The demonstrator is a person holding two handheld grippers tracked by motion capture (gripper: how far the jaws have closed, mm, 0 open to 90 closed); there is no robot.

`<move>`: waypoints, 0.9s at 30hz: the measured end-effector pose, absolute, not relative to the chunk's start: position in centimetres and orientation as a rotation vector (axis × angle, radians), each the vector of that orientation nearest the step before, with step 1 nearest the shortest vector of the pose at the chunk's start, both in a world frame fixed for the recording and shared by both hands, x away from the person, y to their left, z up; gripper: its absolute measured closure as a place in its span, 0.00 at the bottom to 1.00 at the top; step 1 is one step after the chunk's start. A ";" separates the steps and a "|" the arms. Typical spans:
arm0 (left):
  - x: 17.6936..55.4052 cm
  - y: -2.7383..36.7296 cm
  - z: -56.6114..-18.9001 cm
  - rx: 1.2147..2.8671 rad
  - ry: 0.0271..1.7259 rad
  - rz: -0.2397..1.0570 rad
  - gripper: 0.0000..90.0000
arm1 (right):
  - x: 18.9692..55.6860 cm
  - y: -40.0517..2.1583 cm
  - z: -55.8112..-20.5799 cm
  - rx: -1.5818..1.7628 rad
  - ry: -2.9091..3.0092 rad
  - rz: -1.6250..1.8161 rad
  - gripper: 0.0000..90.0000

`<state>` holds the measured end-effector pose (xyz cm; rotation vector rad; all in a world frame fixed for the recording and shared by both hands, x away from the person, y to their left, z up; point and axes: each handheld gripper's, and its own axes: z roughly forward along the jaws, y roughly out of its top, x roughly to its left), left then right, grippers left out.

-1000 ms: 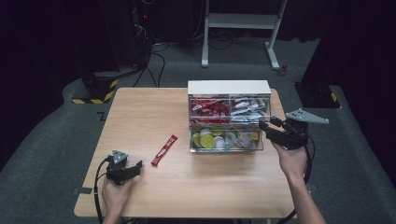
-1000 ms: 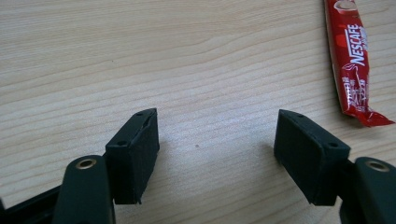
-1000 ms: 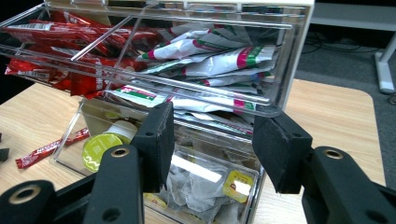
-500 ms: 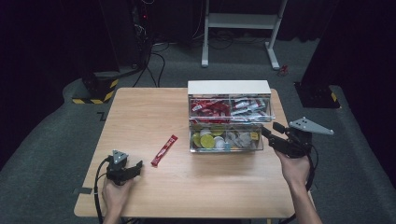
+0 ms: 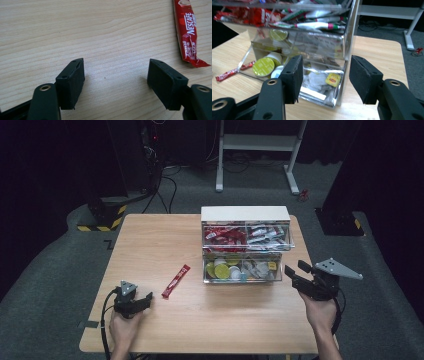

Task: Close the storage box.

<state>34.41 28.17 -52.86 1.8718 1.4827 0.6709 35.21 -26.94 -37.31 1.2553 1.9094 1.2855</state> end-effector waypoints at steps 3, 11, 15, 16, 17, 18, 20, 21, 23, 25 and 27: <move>34.4 28.2 -52.9 1.872 1.483 0.671 0.34 | 34.7 -27.1 -38.1 1.265 1.915 1.291 0.49; 34.4 28.2 -52.9 1.873 1.482 0.670 0.34 | 34.3 -27.1 -40.4 1.295 1.935 1.280 0.48; 34.4 28.2 -52.9 1.873 1.482 0.670 0.34 | 34.2 -27.2 -41.2 1.317 1.930 1.277 0.48; 34.4 28.2 -52.9 1.874 1.482 0.670 0.34 | 34.2 -27.2 -41.4 1.326 1.930 1.280 0.48; 34.4 28.2 -52.9 1.873 1.482 0.670 0.34 | 34.2 -27.2 -41.6 1.325 1.929 1.269 0.48; 34.4 28.2 -52.9 1.874 1.482 0.670 0.34 | 34.1 -27.1 -41.9 1.328 1.927 1.242 0.48; 34.4 28.2 -52.9 1.874 1.482 0.669 0.34 | 34.1 -26.8 -42.2 1.318 1.925 1.204 0.48; 34.4 28.2 -52.9 1.874 1.482 0.669 0.34 | 34.0 -26.7 -42.5 1.311 1.927 1.180 0.48; 34.4 28.2 -52.9 1.874 1.482 0.669 0.34 | 34.0 -26.7 -43.0 1.313 1.921 1.165 0.49; 34.4 28.2 -52.9 1.874 1.482 0.670 0.34 | 34.1 -26.7 -43.5 1.321 1.919 1.155 0.49; 34.4 28.2 -52.9 1.874 1.482 0.670 0.34 | 34.2 -26.8 -44.0 1.333 1.915 1.151 0.49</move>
